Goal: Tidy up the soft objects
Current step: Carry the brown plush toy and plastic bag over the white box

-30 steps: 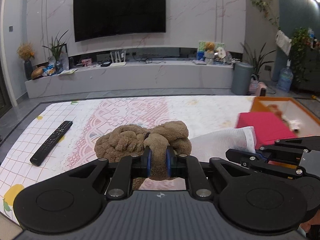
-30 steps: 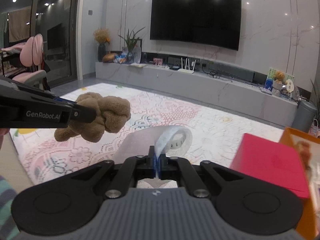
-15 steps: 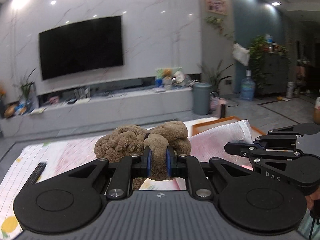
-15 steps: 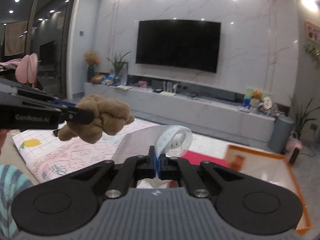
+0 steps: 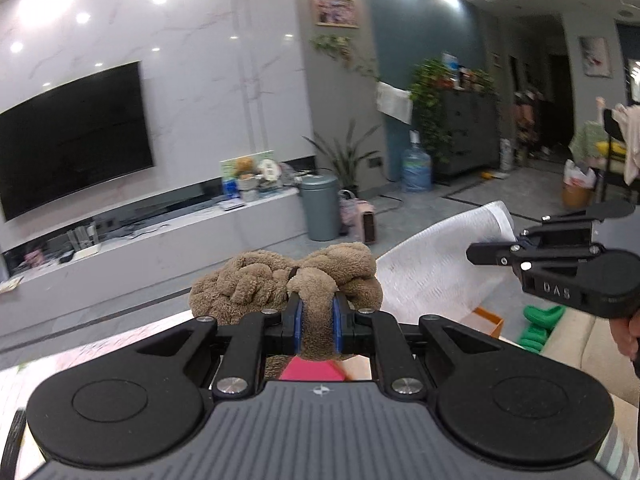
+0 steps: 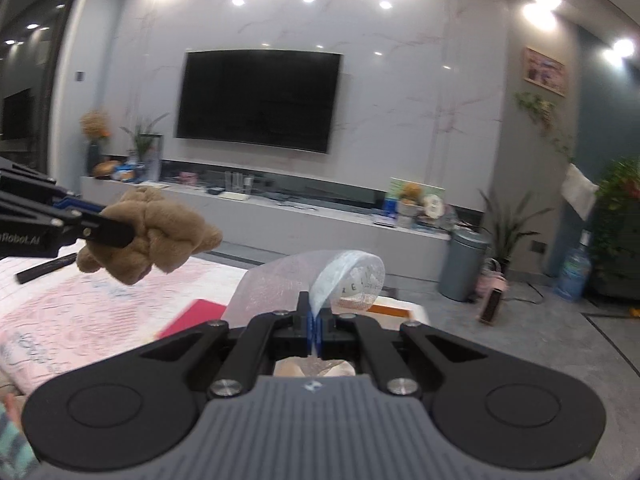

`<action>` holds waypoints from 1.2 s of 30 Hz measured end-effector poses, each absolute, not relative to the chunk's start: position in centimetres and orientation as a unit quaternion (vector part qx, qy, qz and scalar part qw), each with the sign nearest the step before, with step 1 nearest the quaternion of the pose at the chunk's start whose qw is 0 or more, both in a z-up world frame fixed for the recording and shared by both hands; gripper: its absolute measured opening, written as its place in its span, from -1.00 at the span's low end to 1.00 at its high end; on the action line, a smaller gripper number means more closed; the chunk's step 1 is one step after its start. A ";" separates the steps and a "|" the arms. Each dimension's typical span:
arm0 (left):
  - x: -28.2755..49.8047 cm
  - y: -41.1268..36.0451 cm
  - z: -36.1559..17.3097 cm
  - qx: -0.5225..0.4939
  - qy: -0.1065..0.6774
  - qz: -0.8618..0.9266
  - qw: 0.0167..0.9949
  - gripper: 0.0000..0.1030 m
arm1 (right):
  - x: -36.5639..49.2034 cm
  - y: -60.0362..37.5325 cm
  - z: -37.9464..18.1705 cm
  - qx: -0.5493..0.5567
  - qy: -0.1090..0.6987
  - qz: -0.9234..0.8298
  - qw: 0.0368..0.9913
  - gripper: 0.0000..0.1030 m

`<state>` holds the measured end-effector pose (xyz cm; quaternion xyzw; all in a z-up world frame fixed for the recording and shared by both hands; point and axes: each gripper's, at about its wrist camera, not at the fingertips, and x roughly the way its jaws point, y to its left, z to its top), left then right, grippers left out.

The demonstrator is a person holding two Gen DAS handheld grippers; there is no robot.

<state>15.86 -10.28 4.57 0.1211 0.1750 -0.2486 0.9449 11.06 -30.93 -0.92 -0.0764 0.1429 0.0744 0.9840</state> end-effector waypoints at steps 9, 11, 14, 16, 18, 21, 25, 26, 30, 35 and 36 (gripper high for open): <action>21.7 -17.0 1.8 0.192 0.216 -0.296 0.910 -0.68 | 17.6 -37.0 -1.3 -0.040 0.188 0.037 0.981 -1.00; 23.0 -18.1 0.8 0.199 0.233 -0.305 0.902 -0.68 | 19.5 -37.7 -1.9 -0.047 0.201 0.031 0.978 -1.00; 25.0 -19.7 -0.8 0.218 0.247 -0.317 0.889 -0.69 | 22.3 -38.6 -3.2 -0.052 0.222 0.028 0.973 -1.00; 26.1 -20.6 -1.9 0.235 0.253 -0.323 0.881 -0.68 | 23.9 -39.0 -4.1 -0.059 0.236 0.030 0.970 -1.00; 27.3 -21.6 -3.0 0.246 0.267 -0.326 0.873 -0.69 | 25.7 -39.0 -5.0 -0.071 0.247 0.035 0.966 -1.00; 28.9 -22.2 -4.3 0.253 0.288 -0.338 0.860 -0.69 | 27.8 -39.2 -6.4 -0.079 0.270 0.052 0.958 -1.00; 30.8 -23.1 -5.9 0.264 0.317 -0.345 0.843 -0.69 | 30.6 -38.9 -8.2 -0.091 0.304 0.075 0.945 -1.00; 31.0 -23.2 -6.4 0.269 0.320 -0.343 0.841 -0.69 | 31.3 -38.9 -8.7 -0.096 0.314 0.079 0.941 -1.00; 32.1 -23.5 -7.7 0.280 0.340 -0.340 0.831 -0.69 | 33.7 -38.5 -10.4 -0.105 0.353 0.094 0.925 -1.00; 33.4 -23.5 -8.6 0.285 0.367 -0.337 0.819 -0.68 | 35.5 -37.6 -11.9 -0.141 0.397 0.106 0.901 -1.00; 33.6 -23.5 -8.8 0.285 0.371 -0.336 0.817 -0.68 | 35.9 -37.5 -12.2 -0.146 0.406 0.104 0.896 -1.00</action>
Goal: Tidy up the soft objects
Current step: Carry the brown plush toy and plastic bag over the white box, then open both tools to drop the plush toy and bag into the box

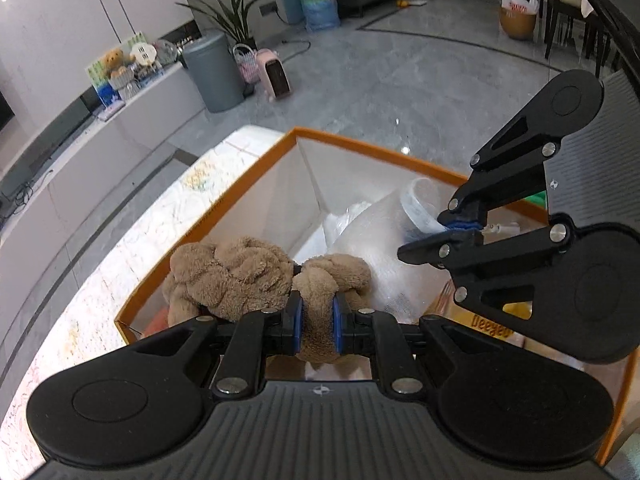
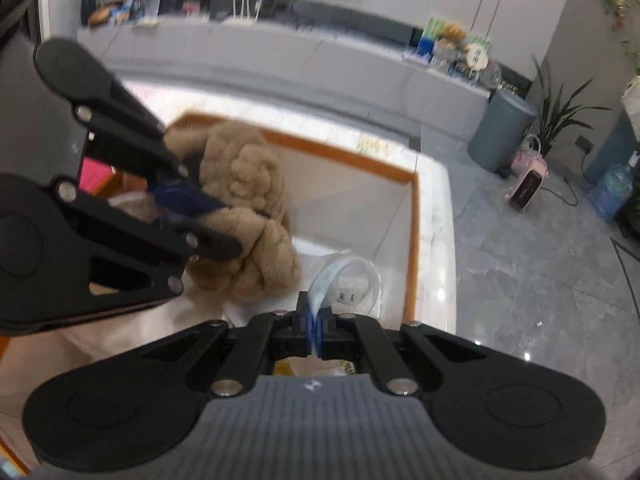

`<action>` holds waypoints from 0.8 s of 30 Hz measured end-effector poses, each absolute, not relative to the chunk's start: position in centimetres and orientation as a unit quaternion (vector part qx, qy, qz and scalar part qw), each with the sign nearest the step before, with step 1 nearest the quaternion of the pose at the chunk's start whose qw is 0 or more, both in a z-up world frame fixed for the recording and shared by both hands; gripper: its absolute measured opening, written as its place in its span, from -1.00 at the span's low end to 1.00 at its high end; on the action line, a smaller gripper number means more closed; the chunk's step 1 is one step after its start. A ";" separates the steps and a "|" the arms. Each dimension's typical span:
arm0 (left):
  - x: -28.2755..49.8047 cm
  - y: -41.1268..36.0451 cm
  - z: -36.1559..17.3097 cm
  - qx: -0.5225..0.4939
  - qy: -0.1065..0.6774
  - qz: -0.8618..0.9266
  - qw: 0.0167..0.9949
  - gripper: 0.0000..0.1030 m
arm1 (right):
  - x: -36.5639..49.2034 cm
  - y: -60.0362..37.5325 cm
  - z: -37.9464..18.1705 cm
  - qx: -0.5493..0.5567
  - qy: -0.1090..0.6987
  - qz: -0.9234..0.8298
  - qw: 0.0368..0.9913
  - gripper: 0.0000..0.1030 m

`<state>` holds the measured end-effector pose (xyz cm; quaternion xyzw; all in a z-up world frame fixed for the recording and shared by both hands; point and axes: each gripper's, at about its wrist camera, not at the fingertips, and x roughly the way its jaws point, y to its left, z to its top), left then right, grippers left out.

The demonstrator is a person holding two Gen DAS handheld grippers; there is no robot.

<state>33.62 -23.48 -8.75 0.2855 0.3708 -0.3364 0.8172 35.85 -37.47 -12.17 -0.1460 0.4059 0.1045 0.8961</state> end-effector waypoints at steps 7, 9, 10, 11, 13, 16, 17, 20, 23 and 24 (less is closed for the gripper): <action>34.9 -23.4 -9.4 0.281 0.406 -0.322 0.808 -0.67 | 37.2 -36.5 -13.5 -0.155 0.451 0.107 0.872 -1.00; 34.9 -23.3 -9.4 0.280 0.407 -0.321 0.808 -0.64 | 37.6 -36.4 -13.6 -0.157 0.457 0.106 0.869 -0.99; 34.9 -23.3 -9.4 0.280 0.407 -0.321 0.808 -0.62 | 37.7 -36.3 -13.6 -0.159 0.459 0.105 0.868 -0.98; 34.9 -23.3 -9.3 0.279 0.407 -0.320 0.809 -0.53 | 37.8 -36.3 -13.7 -0.160 0.461 0.104 0.867 -0.96; 34.8 -23.1 -9.1 0.278 0.403 -0.318 0.812 -0.42 | 37.8 -36.2 -13.6 -0.159 0.463 0.104 0.866 -0.88; 34.7 -22.8 -8.6 0.269 0.399 -0.318 0.817 -0.30 | 37.6 -36.4 -13.0 -0.153 0.463 0.101 0.867 -0.82; 34.6 -22.6 -8.4 0.266 0.397 -0.319 0.818 -0.19 | 37.6 -36.6 -12.8 -0.151 0.462 0.100 0.868 -0.70; 33.7 -22.0 -7.4 0.262 0.379 -0.322 0.827 -0.04 | 37.0 -36.7 -11.9 -0.147 0.457 0.094 0.872 -0.33; 32.8 -21.6 -6.1 0.256 0.365 -0.326 0.834 0.05 | 36.2 -36.6 -11.0 -0.151 0.453 0.094 0.874 -0.27; 32.4 -21.4 -5.7 0.256 0.361 -0.327 0.835 0.05 | 35.9 -36.5 -10.7 -0.154 0.451 0.092 0.875 -0.22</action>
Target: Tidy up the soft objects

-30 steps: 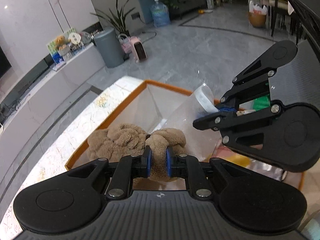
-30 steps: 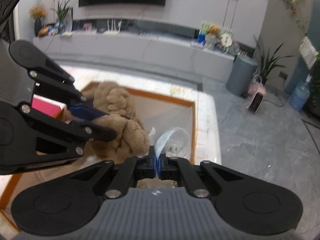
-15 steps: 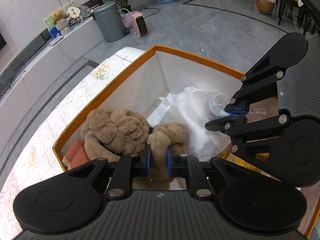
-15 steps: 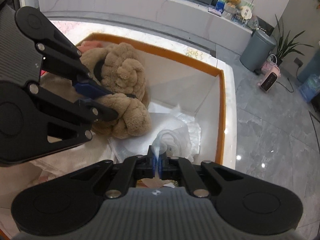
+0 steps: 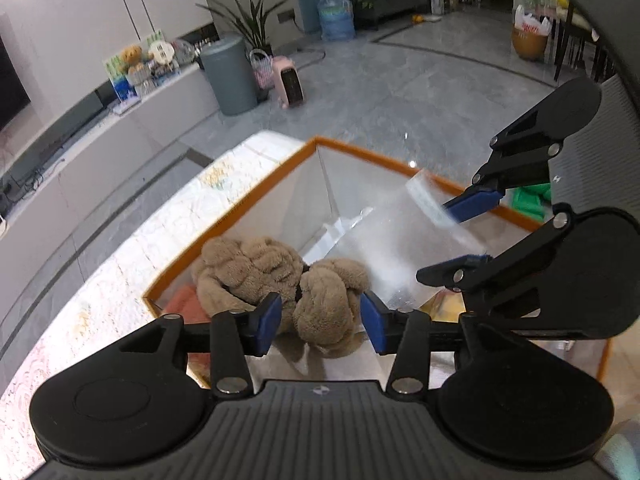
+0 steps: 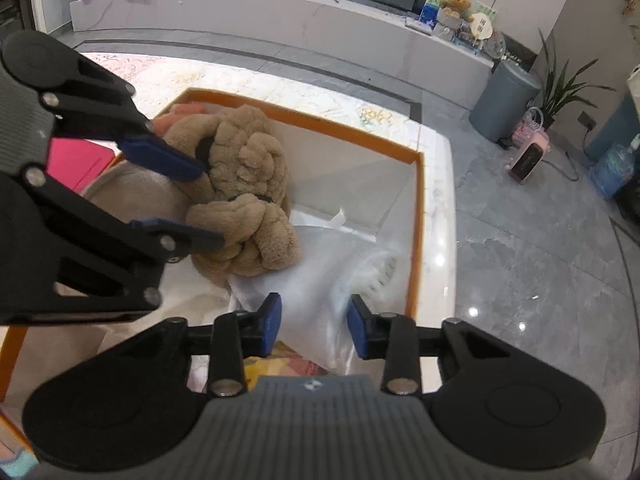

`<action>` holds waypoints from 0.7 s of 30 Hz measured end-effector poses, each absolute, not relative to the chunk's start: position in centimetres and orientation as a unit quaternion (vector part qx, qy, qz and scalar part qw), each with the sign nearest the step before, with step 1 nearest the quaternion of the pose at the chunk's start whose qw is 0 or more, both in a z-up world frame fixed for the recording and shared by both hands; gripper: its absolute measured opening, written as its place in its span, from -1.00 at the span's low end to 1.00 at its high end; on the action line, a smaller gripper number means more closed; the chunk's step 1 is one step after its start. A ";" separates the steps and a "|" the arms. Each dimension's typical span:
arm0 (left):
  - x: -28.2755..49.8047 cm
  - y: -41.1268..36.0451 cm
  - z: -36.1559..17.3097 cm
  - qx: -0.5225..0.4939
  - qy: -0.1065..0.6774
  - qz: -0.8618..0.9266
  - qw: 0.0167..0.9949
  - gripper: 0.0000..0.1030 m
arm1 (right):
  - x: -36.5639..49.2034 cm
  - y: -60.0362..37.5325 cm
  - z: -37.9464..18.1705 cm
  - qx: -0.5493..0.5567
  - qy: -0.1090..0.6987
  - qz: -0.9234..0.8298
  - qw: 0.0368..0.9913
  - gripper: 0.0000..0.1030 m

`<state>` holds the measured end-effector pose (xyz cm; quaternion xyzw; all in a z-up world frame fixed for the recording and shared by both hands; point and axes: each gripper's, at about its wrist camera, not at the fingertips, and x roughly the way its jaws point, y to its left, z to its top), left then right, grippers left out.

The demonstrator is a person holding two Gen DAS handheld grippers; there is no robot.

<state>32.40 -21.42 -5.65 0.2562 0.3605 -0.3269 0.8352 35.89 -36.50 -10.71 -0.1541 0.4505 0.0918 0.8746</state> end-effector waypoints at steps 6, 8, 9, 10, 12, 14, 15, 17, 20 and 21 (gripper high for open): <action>30.0 -20.6 -2.9 0.254 0.330 -0.331 0.847 0.05 | 33.7 -36.1 -8.7 -0.159 0.439 0.085 0.880 -0.09; 29.0 -20.2 -1.8 0.251 0.318 -0.330 0.852 0.05 | 32.9 -35.9 -7.9 -0.164 0.433 0.084 0.882 -0.10; 28.6 -20.0 -1.3 0.250 0.314 -0.331 0.854 0.05 | 32.5 -35.7 -7.6 -0.166 0.430 0.084 0.884 -0.09; 28.1 -19.8 -0.7 0.250 0.310 -0.329 0.856 0.05 | 32.0 -35.5 -7.2 -0.167 0.427 0.084 0.885 -0.09; 27.1 -19.6 0.3 0.255 0.304 -0.322 0.860 0.05 | 30.9 -35.1 -6.3 -0.170 0.420 0.084 0.887 -0.09; 25.9 -19.2 1.2 0.258 0.294 -0.319 0.864 0.05 | 29.9 -34.7 -5.4 -0.168 0.416 0.085 0.890 -0.09; 25.2 -18.9 1.6 0.258 0.285 -0.318 0.867 0.05 | 29.3 -34.5 -4.9 -0.167 0.412 0.085 0.892 -0.09; 24.0 -18.2 2.6 0.255 0.270 -0.315 0.873 0.05 | 28.2 -34.0 -3.9 -0.166 0.403 0.085 0.896 -0.09; 22.1 -16.9 3.8 0.248 0.255 -0.312 0.881 0.05 | 26.3 -33.4 -2.3 -0.162 0.388 0.088 0.903 -0.08; 21.4 -16.4 4.2 0.248 0.249 -0.309 0.884 0.05 | 25.7 -33.3 -1.8 -0.157 0.384 0.089 0.906 -0.08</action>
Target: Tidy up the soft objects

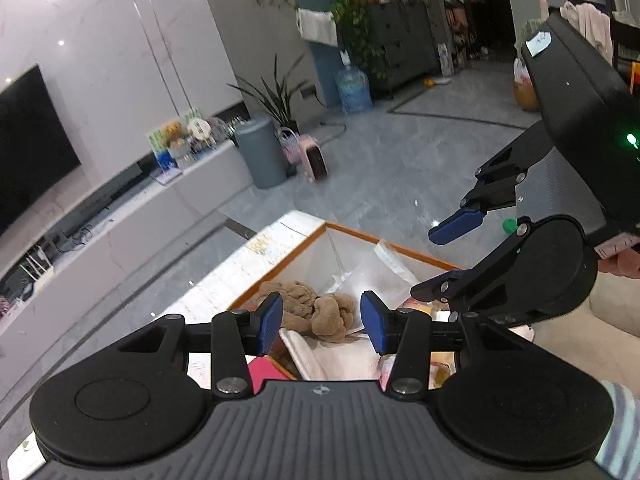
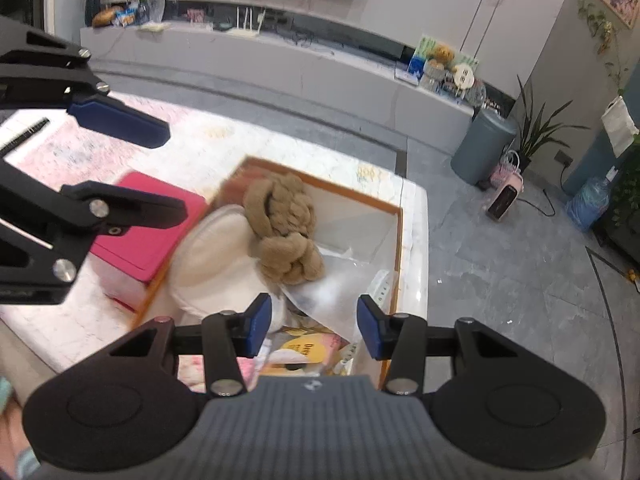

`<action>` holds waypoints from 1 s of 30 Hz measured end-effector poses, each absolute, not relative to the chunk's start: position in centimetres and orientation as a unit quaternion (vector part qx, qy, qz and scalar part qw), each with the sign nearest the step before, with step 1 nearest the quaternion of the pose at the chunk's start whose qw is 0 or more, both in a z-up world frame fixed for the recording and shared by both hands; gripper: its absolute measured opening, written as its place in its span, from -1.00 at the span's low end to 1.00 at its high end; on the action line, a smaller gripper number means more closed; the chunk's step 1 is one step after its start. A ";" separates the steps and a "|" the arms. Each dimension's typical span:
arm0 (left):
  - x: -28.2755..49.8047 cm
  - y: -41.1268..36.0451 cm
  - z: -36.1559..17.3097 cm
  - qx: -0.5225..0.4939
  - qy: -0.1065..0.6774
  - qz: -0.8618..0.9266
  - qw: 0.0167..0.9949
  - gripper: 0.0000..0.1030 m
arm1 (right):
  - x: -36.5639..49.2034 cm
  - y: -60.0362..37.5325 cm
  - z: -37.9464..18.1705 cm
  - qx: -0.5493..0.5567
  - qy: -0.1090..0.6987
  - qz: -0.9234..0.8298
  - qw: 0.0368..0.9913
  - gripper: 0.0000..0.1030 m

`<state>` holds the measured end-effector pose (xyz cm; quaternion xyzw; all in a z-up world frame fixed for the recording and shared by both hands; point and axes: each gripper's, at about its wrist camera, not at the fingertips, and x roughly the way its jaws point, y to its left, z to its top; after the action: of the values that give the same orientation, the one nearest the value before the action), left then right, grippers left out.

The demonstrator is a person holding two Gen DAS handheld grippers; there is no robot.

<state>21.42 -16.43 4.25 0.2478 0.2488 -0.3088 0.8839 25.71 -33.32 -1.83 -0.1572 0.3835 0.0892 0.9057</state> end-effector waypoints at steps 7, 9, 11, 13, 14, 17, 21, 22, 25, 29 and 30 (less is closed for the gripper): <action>16.9 -13.2 6.9 0.222 0.211 -0.280 0.910 0.05 | 21.2 -31.9 1.3 -0.127 0.347 0.089 0.925 0.08; 15.9 -12.3 7.4 0.213 0.202 -0.269 0.917 0.05 | 19.9 -31.6 2.0 -0.118 0.334 0.088 0.931 0.09; 15.1 -11.4 7.7 0.202 0.197 -0.259 0.924 0.05 | 18.6 -31.0 2.7 -0.111 0.319 0.084 0.937 0.10; 14.3 -10.5 7.9 0.186 0.192 -0.247 0.931 0.05 | 17.3 -30.5 3.3 -0.102 0.304 0.079 0.944 0.12; 13.9 -10.0 8.1 0.178 0.190 -0.241 0.935 0.05 | 16.5 -30.4 3.5 -0.096 0.295 0.076 0.948 0.16; 13.1 -8.3 8.1 0.147 0.179 -0.225 0.946 0.05 | 14.6 -29.6 3.9 -0.079 0.266 0.073 0.958 0.17; 12.0 -6.6 7.5 0.109 0.166 -0.182 0.963 0.05 | 12.0 -28.3 3.6 -0.053 0.220 0.062 0.972 0.19; 11.7 -6.2 7.2 0.104 0.159 -0.168 0.967 0.05 | 11.3 -28.0 3.4 -0.044 0.209 0.060 0.975 0.20; 10.4 -5.1 6.1 0.093 0.141 -0.122 0.978 0.05 | 9.3 -27.1 2.6 -0.010 0.180 0.065 0.981 0.24; 9.6 -3.8 4.7 0.069 0.152 -0.073 0.983 0.06 | 7.0 -25.2 0.9 0.008 0.150 0.067 0.986 0.39; 9.5 -3.5 4.2 0.058 0.155 -0.060 0.984 0.06 | 6.5 -24.8 0.4 0.011 0.146 0.067 0.987 0.41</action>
<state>9.47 -3.49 4.24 0.0581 0.1551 -0.0600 0.9844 6.50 -24.82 0.40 0.0114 0.1456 0.0667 0.9870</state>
